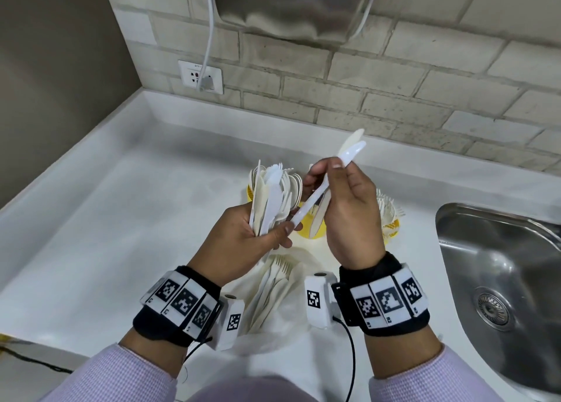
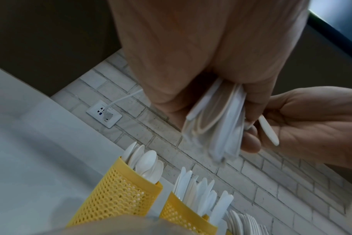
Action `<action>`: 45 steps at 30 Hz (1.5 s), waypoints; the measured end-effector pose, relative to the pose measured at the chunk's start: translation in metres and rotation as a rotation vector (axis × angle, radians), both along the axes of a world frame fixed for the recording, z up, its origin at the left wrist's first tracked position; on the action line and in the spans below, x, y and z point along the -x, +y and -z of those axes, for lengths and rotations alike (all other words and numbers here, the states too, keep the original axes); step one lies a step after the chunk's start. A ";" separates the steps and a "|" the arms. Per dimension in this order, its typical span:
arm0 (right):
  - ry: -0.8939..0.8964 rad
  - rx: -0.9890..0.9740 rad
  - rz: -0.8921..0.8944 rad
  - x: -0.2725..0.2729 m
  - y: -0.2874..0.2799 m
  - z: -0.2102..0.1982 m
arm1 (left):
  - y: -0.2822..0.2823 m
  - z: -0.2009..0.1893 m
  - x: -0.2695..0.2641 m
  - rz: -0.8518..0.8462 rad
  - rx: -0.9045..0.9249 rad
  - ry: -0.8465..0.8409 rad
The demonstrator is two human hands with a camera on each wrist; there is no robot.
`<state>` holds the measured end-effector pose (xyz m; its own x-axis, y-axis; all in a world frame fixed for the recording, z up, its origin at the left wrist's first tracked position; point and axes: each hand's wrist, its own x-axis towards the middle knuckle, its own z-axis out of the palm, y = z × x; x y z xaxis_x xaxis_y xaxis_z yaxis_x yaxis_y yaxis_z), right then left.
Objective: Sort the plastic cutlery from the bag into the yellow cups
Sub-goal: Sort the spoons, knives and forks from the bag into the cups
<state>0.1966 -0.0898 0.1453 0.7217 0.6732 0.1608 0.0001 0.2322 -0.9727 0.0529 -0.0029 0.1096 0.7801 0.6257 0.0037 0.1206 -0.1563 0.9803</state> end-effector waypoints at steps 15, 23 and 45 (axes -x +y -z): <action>-0.351 0.036 -0.011 -0.004 -0.024 -0.036 | -0.003 0.005 -0.002 0.051 0.037 -0.030; -0.449 0.176 -0.184 -0.005 -0.028 -0.038 | -0.004 0.004 -0.002 0.051 -0.002 -0.013; -0.466 0.138 -0.293 -0.023 -0.035 -0.041 | -0.007 0.000 0.001 0.247 0.084 0.008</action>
<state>0.2195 -0.1250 0.1862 0.3753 0.8721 0.3139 0.3917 0.1577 -0.9065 0.0515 -0.0098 0.1097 0.9092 0.4138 -0.0465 0.0963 -0.1004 0.9903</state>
